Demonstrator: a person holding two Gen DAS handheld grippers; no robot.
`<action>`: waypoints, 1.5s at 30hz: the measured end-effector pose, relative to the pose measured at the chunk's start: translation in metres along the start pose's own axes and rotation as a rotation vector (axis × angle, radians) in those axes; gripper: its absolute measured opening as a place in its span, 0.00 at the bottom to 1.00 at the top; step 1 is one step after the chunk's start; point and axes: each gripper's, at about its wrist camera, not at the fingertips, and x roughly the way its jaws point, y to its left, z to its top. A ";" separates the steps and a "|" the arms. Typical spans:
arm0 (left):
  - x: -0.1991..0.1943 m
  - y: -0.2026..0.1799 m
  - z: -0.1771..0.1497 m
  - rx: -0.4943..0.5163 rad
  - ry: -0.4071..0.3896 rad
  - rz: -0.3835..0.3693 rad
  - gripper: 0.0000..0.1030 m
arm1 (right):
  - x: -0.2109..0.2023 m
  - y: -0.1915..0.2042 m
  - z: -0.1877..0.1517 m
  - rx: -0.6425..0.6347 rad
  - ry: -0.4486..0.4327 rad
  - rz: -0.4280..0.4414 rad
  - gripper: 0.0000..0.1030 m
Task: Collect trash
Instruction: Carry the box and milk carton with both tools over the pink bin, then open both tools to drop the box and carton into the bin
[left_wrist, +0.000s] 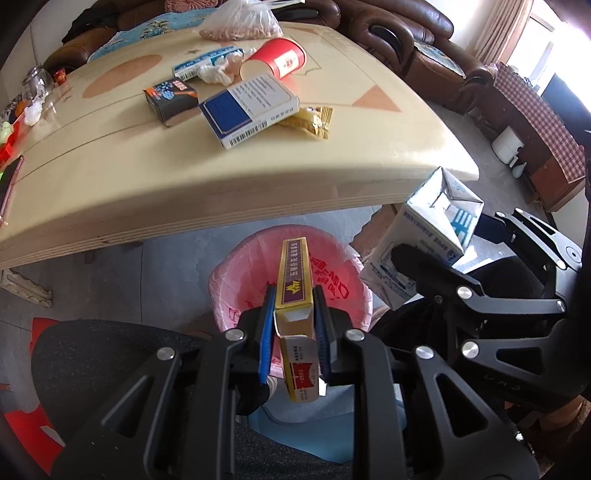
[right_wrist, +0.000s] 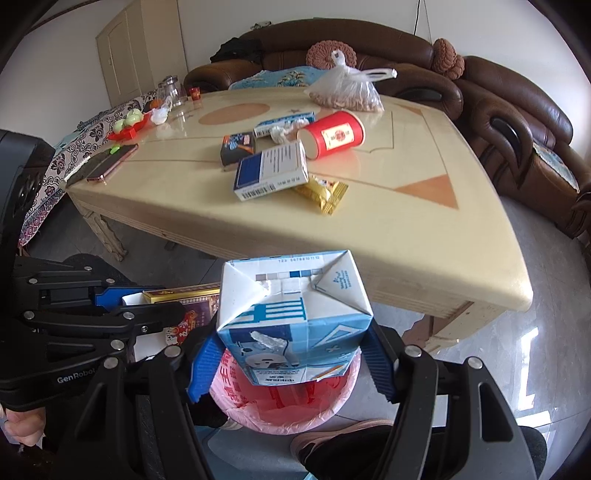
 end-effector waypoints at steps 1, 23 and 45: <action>0.004 0.000 -0.001 0.007 0.002 0.002 0.19 | 0.004 -0.001 -0.001 0.002 0.009 0.003 0.63; 0.099 0.018 -0.004 -0.023 0.157 0.010 0.20 | 0.085 -0.022 -0.023 0.028 0.171 0.013 0.63; 0.178 0.034 -0.013 -0.072 0.338 0.015 0.20 | 0.175 -0.020 -0.034 0.017 0.338 0.071 0.64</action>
